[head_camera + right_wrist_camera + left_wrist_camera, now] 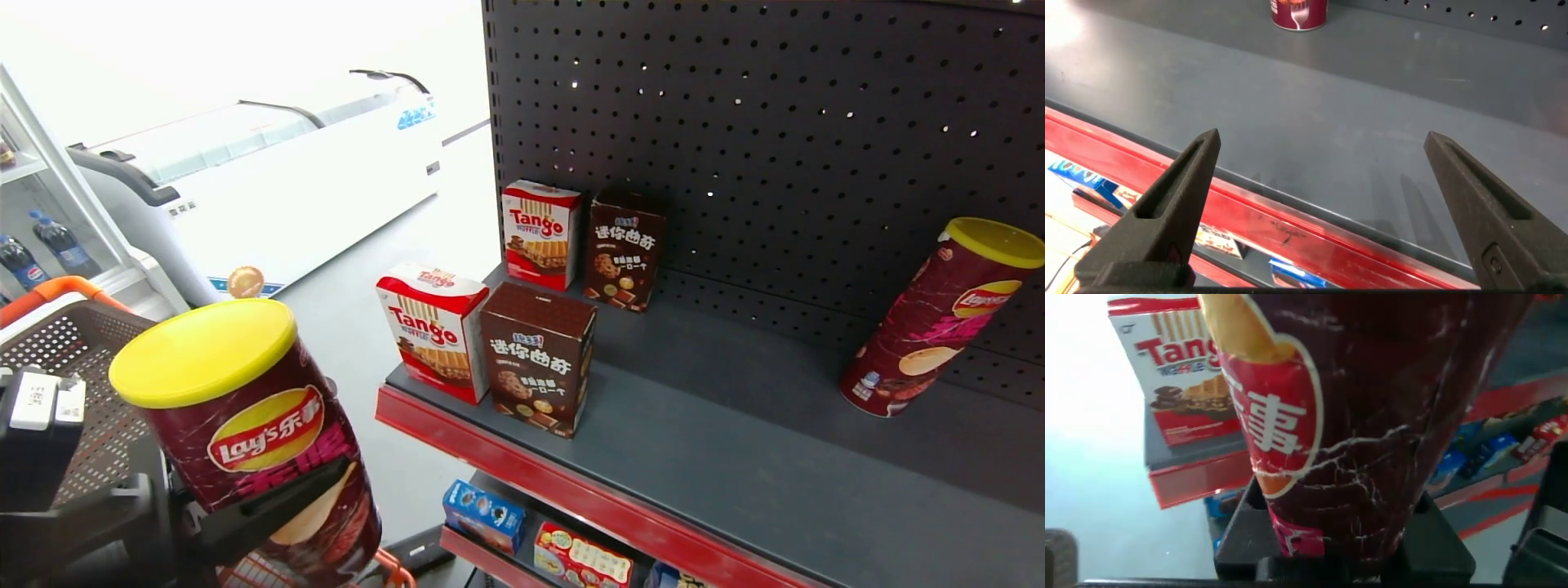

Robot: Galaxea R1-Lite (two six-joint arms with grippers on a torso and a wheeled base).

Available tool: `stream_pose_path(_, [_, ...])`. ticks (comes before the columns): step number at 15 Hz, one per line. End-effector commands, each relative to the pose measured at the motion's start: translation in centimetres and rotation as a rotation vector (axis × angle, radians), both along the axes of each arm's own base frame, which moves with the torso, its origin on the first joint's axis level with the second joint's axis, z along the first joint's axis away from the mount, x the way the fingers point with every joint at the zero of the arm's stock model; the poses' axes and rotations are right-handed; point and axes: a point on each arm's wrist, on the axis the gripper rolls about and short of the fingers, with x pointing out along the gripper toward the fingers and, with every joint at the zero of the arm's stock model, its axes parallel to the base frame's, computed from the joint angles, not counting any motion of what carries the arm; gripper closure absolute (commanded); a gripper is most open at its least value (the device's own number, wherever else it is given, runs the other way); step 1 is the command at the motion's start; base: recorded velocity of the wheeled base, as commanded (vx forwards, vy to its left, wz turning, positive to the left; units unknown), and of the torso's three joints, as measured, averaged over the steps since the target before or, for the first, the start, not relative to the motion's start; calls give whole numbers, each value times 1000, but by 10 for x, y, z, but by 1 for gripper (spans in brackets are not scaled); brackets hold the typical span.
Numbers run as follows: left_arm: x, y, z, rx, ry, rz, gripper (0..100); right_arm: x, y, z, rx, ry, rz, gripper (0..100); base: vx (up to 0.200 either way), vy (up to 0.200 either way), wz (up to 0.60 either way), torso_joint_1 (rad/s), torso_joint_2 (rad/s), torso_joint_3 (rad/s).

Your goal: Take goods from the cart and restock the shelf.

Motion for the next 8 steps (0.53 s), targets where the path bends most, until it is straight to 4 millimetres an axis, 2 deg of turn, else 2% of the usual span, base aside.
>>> stream_pose_path(1, [-1,-2,1,0,-7,-71,100,0,0,0,0,1,1,0,0,0,0,0,0,0])
stream_pose_path(3, [-2,-3,0,1,-3,-91,100,0,0,0,0,1,1,0,0,0,0,0,0,0])
stream_pose_path(8, [-4,-5,1,1,0,-215,100,0,0,0,0,1,1,0,0,0,-600,2,3,5])
